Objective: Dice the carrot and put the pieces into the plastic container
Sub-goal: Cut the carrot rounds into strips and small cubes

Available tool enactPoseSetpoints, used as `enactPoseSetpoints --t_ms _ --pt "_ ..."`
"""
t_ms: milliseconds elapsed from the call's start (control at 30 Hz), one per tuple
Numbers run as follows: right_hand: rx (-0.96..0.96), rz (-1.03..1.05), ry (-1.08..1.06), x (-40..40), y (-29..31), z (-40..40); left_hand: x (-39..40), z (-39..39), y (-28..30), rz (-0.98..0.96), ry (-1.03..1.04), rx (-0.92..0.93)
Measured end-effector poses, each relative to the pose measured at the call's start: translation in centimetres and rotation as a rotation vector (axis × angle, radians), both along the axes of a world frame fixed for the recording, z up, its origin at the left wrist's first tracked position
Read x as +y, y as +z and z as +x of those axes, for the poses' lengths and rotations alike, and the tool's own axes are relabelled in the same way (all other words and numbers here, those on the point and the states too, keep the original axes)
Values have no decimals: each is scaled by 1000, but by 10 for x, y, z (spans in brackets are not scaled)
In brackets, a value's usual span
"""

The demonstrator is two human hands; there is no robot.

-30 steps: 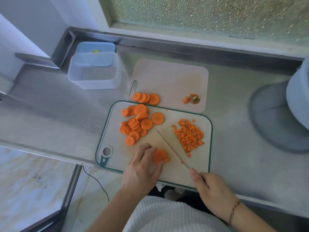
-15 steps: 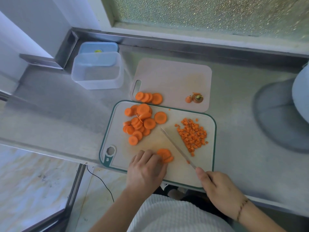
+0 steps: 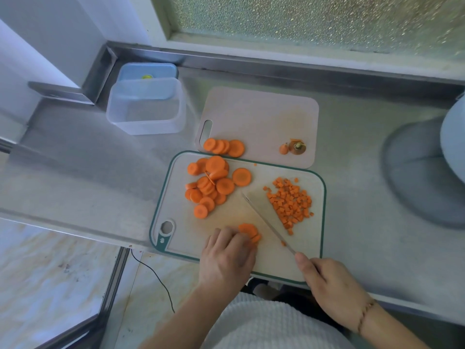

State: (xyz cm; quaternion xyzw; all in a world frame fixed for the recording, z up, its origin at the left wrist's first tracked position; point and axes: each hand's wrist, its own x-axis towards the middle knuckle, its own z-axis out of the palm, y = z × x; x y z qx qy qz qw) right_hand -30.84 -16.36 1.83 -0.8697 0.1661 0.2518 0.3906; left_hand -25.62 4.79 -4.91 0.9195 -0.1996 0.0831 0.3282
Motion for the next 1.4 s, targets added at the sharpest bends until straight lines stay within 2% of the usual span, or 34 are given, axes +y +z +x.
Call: enactPoseSetpoints --t_ms 200,400,467,533,633,767,1033,1167,1267,1400 --pt "29 -17 18 2 6 2 0 21 -1 -2 -104 68" --pt "46 35 38 11 1 1 -13 14 0 -64 -98 103" --pt "88 107 -44 8 7 5 -13 14 1 -39 -89 112" --pt "169 271 -222 5 17 9 -11 14 2 -1 -63 75" --pt "243 470 -441 0 29 17 -23 18 12 -53 -23 -15" --pt "154 511 -538 0 28 29 -62 32 25 -76 -79 -34" --pt "111 519 -576 -1 33 33 -81 55 17 2 16 19" --pt "36 443 -495 -3 32 25 -62 52 17 -118 -25 46" --pt "-15 276 -286 -6 27 16 -30 40 13 -177 -120 -55" --pt "12 18 30 0 20 8 0 23 0 -99 -290 -154"
